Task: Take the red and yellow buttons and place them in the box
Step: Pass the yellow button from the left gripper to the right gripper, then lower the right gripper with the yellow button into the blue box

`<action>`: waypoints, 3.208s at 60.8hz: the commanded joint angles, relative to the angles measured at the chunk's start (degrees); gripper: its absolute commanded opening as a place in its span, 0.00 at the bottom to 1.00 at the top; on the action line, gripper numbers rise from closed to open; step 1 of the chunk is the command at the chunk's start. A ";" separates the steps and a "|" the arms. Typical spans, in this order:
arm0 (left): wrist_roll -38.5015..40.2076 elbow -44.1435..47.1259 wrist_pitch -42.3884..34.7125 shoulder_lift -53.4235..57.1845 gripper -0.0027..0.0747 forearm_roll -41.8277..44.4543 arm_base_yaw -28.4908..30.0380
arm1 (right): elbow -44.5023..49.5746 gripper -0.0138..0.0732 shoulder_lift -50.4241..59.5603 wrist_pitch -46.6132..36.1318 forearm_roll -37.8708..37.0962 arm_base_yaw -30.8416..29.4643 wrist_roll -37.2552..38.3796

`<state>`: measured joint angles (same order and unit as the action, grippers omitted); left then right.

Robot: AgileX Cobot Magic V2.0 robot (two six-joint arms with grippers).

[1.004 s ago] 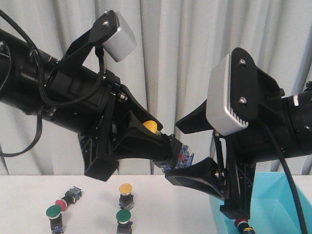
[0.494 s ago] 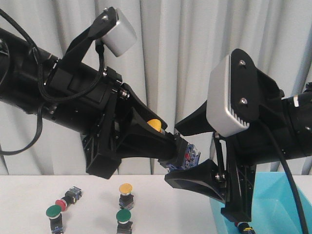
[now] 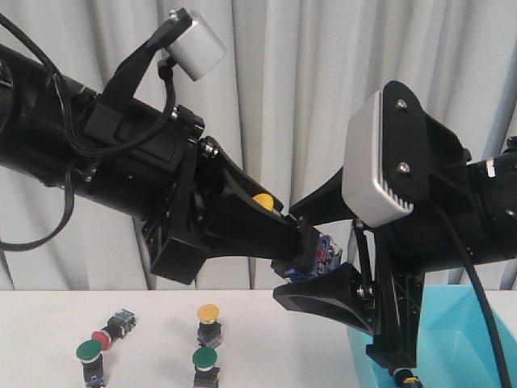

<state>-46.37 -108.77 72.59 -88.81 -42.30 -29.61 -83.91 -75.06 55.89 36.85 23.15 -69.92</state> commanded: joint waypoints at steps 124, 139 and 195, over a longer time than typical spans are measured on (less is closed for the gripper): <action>27.76 -1.62 -23.09 11.22 0.67 44.11 2.99 | -1.52 0.15 1.21 -16.41 -21.04 -1.24 27.86; 46.37 3.91 -16.14 12.28 0.54 76.61 3.14 | -1.52 0.15 -4.36 -23.87 -41.87 -10.72 56.59; 47.11 15.90 -22.26 17.95 0.40 77.69 3.14 | -1.52 0.18 -41.73 -8.05 -37.18 -28.24 61.07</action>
<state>0.00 -91.66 53.09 -72.44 33.81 -26.61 -83.91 -118.26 47.26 0.00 -4.84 -8.03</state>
